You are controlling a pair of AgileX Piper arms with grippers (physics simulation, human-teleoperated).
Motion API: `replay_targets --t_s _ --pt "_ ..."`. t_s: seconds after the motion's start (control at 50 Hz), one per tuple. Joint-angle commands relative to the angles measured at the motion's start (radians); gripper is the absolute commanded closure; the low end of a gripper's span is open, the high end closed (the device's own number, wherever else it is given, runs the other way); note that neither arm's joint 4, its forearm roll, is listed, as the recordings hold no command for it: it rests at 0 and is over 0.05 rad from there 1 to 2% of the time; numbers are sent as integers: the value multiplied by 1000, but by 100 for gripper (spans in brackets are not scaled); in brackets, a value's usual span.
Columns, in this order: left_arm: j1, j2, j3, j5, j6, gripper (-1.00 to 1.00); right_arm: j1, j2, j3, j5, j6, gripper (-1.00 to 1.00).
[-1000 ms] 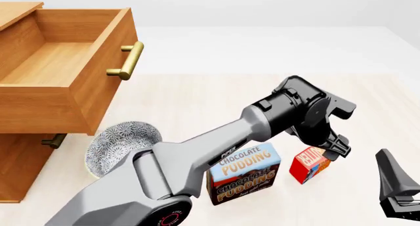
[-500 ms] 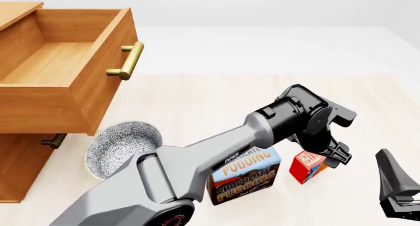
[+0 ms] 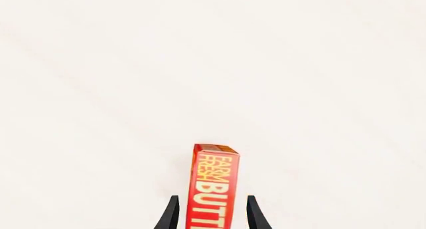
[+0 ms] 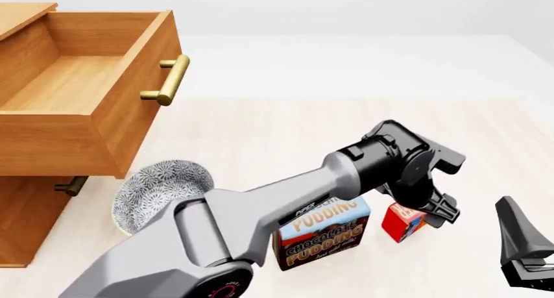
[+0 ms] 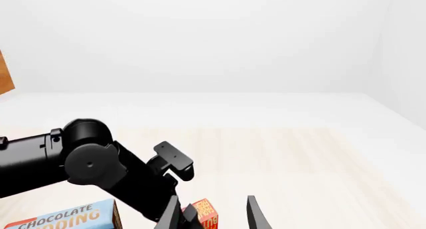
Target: Put the butter at the back in the top drawer of the cabinet and close it.
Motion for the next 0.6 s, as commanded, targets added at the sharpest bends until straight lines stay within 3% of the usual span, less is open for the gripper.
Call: replay_targets --t_s 0.02,0.6 --pt "1 -18 56 -32 -6 -100 0 0 0 0 0 -100" --pt "-4 48 -16 -4 -22 -100 0 0 0 0 0 -100"
